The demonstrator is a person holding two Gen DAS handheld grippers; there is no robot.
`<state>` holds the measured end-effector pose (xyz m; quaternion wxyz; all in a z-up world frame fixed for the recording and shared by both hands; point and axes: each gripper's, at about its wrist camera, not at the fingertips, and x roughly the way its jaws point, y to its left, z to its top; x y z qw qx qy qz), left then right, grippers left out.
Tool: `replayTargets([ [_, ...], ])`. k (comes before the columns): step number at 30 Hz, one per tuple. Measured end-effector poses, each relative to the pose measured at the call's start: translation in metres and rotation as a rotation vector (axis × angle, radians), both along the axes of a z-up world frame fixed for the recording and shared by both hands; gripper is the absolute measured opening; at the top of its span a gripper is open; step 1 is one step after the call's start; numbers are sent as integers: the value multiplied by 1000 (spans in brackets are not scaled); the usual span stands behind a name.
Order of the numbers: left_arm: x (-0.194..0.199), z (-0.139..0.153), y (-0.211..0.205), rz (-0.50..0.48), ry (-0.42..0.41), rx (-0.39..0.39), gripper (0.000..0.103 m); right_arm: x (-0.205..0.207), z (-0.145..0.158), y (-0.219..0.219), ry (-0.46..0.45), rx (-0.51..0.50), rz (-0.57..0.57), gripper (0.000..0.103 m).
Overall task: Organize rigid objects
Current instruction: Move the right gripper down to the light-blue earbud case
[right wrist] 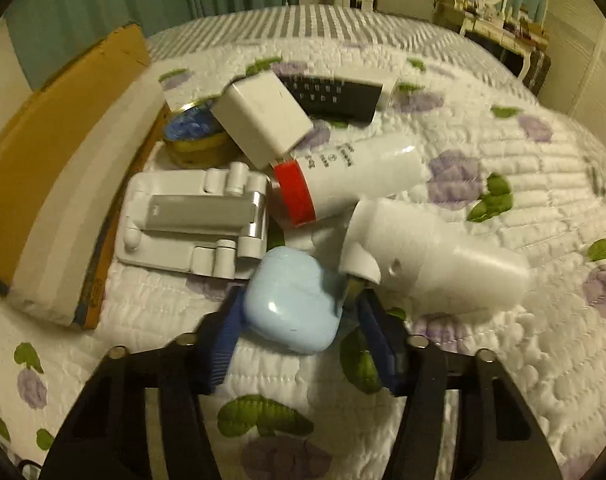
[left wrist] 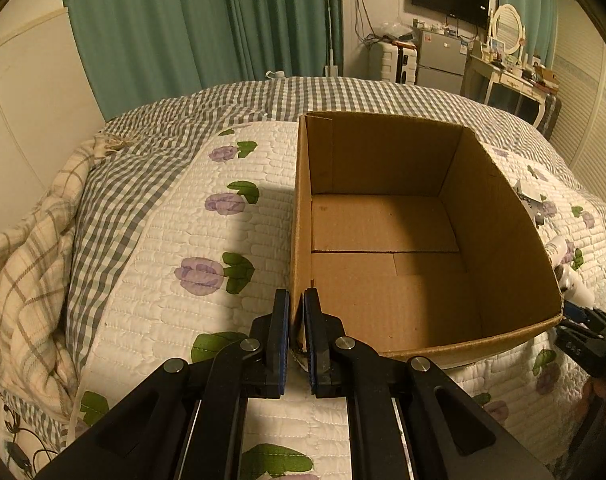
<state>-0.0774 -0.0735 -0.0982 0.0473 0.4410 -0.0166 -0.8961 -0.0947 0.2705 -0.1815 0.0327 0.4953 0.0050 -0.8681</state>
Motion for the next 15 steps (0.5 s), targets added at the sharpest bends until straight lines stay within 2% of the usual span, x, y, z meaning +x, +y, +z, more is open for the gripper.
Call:
replayTargets([
  [2, 0, 0, 0, 2, 1, 1, 7, 6, 9, -4, 18, 12, 17, 35],
  [5, 1, 0, 0, 5, 6, 3, 8, 7, 12, -10, 20, 47, 41, 33],
  [11, 1, 0, 0, 4, 9, 11, 8, 7, 6, -17, 16, 96, 45, 33],
  [15, 1, -1, -1, 4, 13, 12, 7, 0, -1, -25, 9, 164, 59, 39],
])
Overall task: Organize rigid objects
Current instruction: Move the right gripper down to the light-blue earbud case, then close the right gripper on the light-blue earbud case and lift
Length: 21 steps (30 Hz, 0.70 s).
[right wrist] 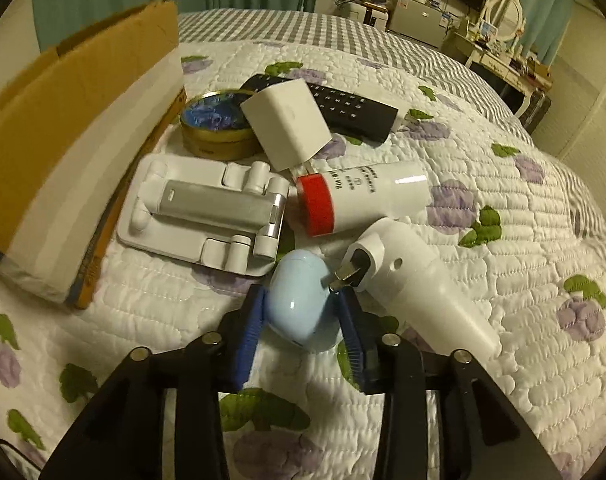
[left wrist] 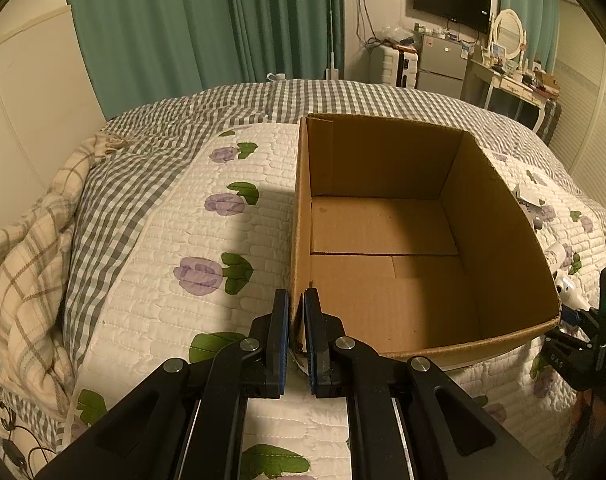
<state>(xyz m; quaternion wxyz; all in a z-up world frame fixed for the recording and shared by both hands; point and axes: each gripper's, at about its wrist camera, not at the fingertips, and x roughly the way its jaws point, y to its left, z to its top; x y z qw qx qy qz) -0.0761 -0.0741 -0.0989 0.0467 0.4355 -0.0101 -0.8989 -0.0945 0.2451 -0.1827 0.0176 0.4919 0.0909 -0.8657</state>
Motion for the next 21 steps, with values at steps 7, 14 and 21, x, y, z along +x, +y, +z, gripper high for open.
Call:
replayTargets([
  [7, 0, 0, -1, -1, 3, 8, 7, -1, -5, -10, 13, 89, 23, 39],
  [14, 1, 0, -2, -4, 10, 20, 8, 7, 14, 10, 30, -17, -6, 24],
  [21, 0, 0, -4, -7, 12, 32, 7, 18, 43, 10, 73, -49, 10, 22],
])
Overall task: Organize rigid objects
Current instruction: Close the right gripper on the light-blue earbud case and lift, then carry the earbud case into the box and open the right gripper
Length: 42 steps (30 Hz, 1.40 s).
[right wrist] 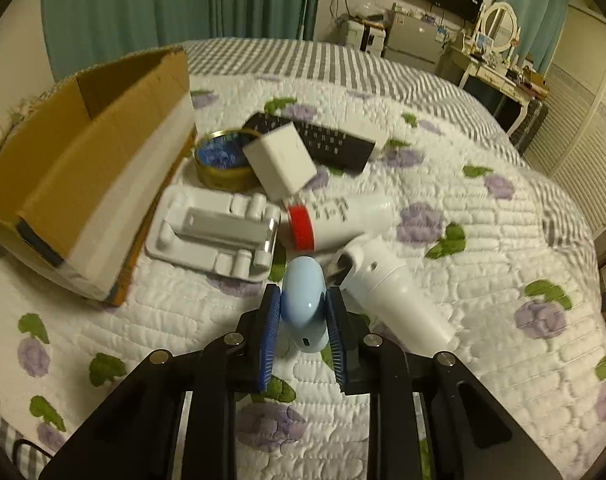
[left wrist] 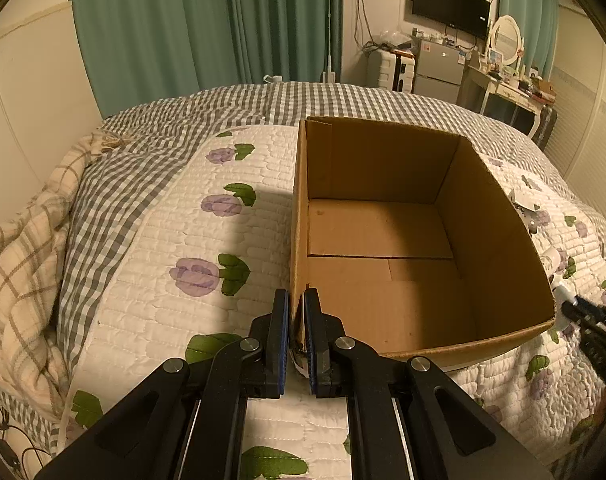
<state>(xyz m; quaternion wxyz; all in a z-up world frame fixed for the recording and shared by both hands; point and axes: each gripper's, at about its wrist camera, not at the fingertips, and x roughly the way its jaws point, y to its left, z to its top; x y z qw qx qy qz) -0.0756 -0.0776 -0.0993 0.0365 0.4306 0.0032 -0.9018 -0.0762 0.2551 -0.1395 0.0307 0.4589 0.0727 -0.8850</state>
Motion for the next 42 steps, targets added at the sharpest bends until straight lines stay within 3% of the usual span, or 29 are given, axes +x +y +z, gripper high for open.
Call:
replayTargets([
  [8, 0, 0, -1, 0, 0, 9, 7, 3, 76, -29, 148, -20, 102, 22],
  [13, 0, 0, -2, 1, -4, 17, 8, -6, 124, -73, 241, -64, 233, 22],
  [15, -1, 0, -2, 1, -5, 19, 8, -9, 129, -93, 250, -79, 284, 22],
  [19, -1, 1, -3, 3, -8, 32, 8, -19, 121, -135, 234, -98, 370, 22],
  [29, -1, 1, -5, -1, -10, 49, 7, -55, 40, -175, 62, -51, 403, 22],
  [36, -1, 1, -5, 1, -13, 45, 7, -53, 32, -183, 59, -16, 415, 23],
  [37, -2, 1, -5, -2, -15, 48, 8, -51, 34, -182, 74, -3, 407, 35],
  [38, -2, 1, -4, 0, -14, 44, 7, -49, 37, -181, 87, 4, 404, 59],
  [39, -3, 1, -4, 1, -15, 42, 7, -47, 43, -178, 101, 3, 401, 67],
  [42, -3, 1, -3, 3, -16, 33, 7, -39, 62, -168, 141, -26, 393, 70],
])
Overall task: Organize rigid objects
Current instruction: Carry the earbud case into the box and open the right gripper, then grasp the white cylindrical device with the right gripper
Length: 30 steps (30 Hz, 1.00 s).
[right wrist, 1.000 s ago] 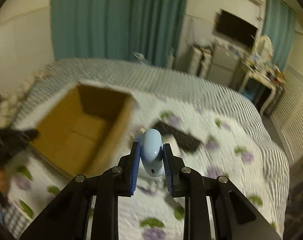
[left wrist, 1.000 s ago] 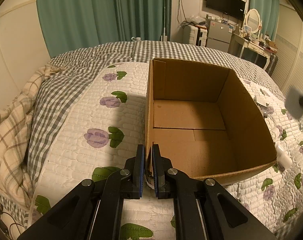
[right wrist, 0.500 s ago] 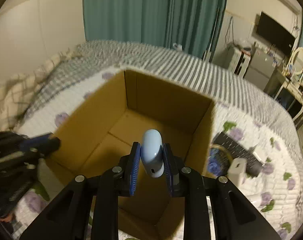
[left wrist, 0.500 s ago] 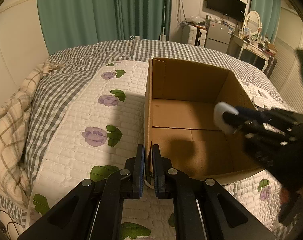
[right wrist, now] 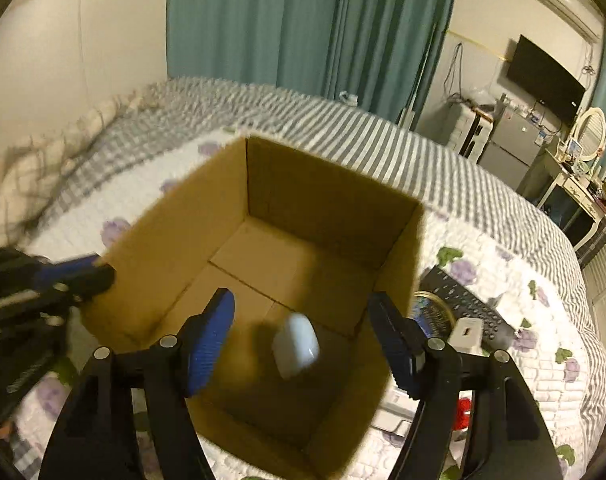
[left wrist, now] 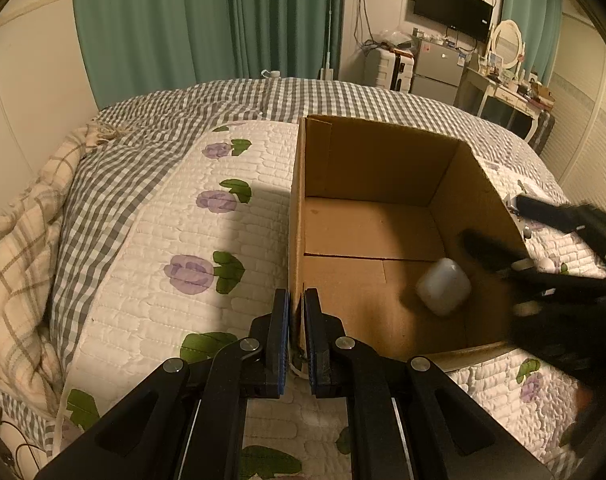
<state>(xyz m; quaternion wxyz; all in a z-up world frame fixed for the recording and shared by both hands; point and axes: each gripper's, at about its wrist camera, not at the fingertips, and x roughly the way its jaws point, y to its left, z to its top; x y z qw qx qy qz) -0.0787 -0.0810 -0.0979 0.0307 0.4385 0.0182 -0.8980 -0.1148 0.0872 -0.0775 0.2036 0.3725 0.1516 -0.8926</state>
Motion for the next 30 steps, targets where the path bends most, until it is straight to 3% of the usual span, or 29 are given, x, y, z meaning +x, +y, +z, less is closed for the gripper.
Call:
replayTargets([
  [4, 0, 0, 2, 0, 1, -11, 8, 11, 32, 24, 44, -21, -19, 70],
  [8, -1, 0, 3, 10, -2, -13, 8, 21, 56, 54, 105, 21, -54, 71],
  [13, -2, 0, 3, 23, -6, -16, 8, 29, 60, 103, 131, 87, -129, 72],
  [20, -2, 0, 5, 31, -12, -28, 8, 24, 19, 166, 39, 110, -208, 72],
  [26, -2, -1, 6, 35, -16, -32, 8, 17, -35, 187, -63, 171, -208, 72],
  [30, -2, -1, 6, 38, -19, -38, 8, 13, -63, 196, -143, 157, -214, 71],
])
